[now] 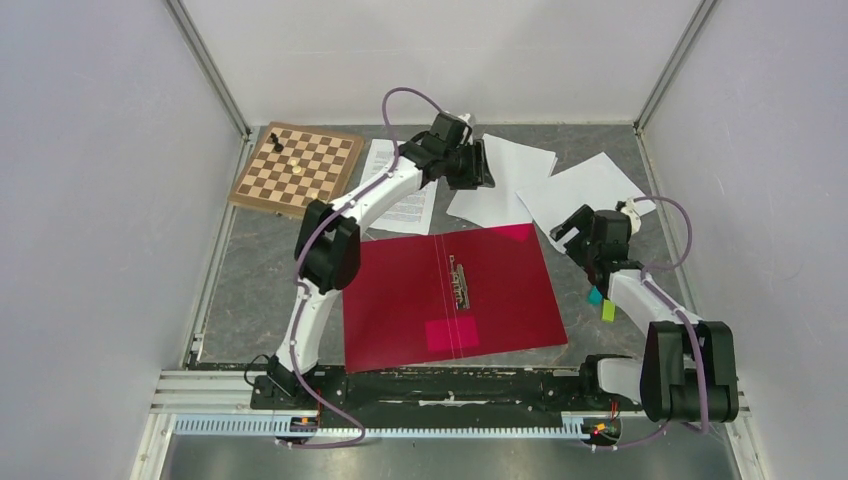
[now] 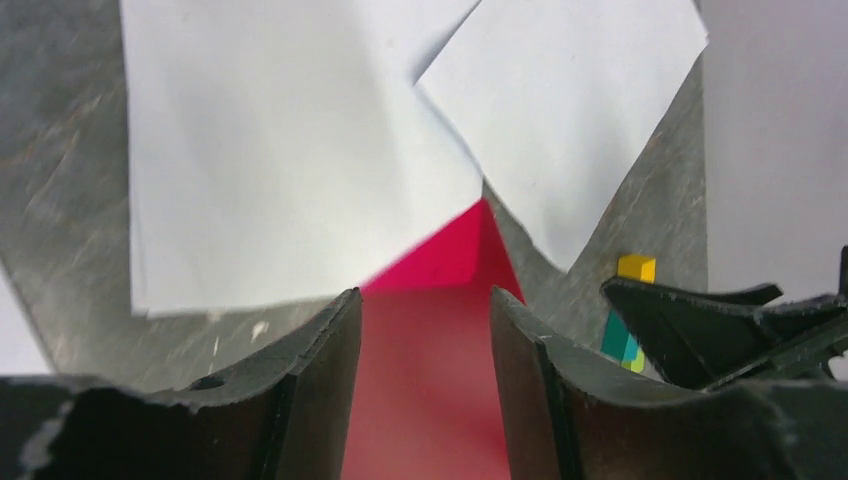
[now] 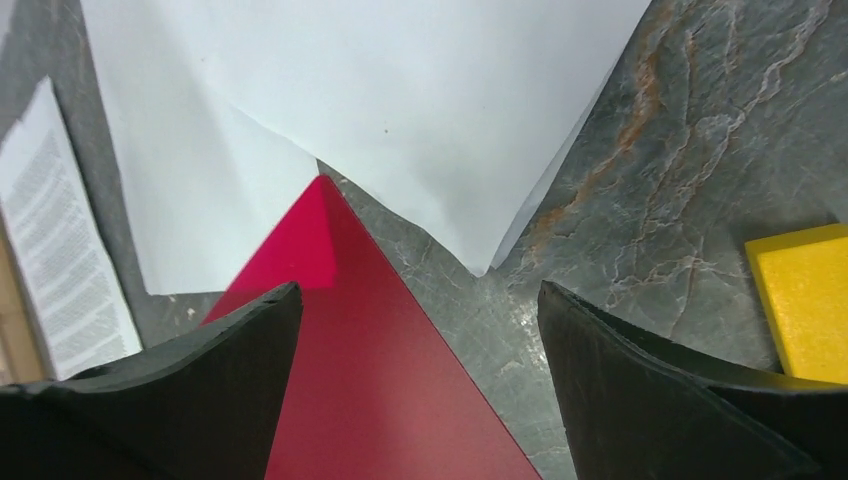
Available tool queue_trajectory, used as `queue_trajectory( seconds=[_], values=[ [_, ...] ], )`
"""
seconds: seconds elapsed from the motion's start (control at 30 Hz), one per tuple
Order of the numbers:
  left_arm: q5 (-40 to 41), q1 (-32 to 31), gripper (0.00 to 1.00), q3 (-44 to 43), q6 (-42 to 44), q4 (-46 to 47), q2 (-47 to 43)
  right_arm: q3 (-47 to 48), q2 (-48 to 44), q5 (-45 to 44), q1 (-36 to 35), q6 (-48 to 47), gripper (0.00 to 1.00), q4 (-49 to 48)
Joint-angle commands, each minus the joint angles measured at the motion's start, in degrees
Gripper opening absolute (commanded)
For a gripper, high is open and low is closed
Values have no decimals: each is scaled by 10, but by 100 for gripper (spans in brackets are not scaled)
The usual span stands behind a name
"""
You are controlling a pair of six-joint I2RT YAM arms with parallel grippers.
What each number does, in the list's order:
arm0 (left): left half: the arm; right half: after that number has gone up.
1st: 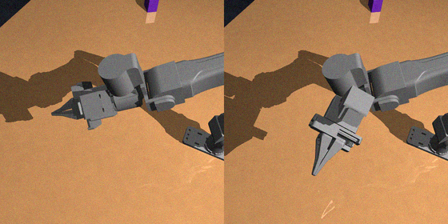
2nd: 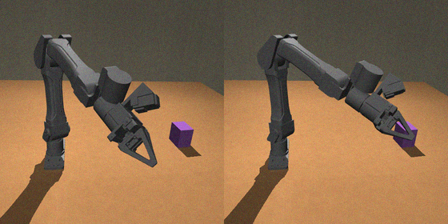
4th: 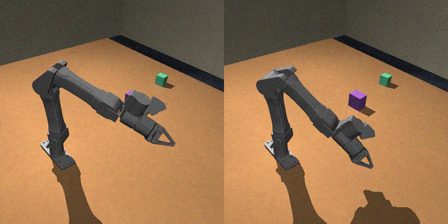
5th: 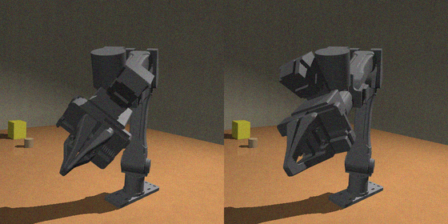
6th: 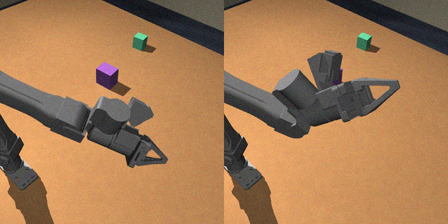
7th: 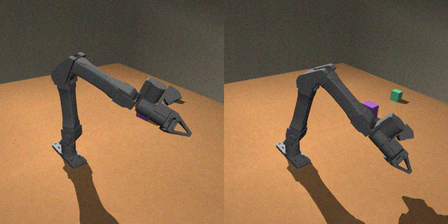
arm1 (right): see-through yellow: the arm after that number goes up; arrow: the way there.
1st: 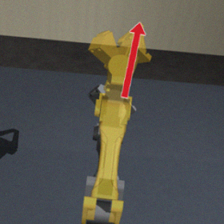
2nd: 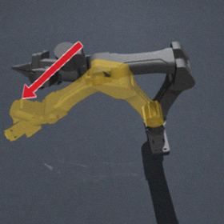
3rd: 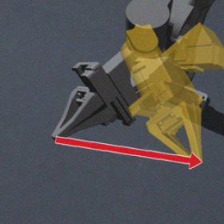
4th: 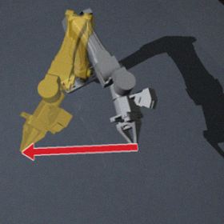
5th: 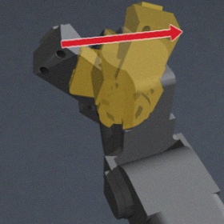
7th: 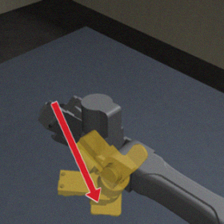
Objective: Put the files into the folder
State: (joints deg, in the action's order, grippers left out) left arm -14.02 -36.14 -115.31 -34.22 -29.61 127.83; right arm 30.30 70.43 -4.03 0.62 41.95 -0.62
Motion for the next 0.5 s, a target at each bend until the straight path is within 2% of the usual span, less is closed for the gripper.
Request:
queue_trajectory(
  seconds=[0.0, 0.13, 0.27, 0.47],
  values=[
    [-35, -6, 57, -76, 8, 53, 62, -35, -8, 39, 17, 65, 90, -78],
    [-71, -8, 57, -102, -27, 117, 104, -78, -4, 58, 16, 111, 87, -112],
    [-95, -21, 57, -108, -58, 224, 130, -93, 11, 49, 16, 129, 85, -131],
    [-76, -38, 56, -134, -146, 379, 198, -83, 34, 24, 16, 137, 81, -128]
  ],
)
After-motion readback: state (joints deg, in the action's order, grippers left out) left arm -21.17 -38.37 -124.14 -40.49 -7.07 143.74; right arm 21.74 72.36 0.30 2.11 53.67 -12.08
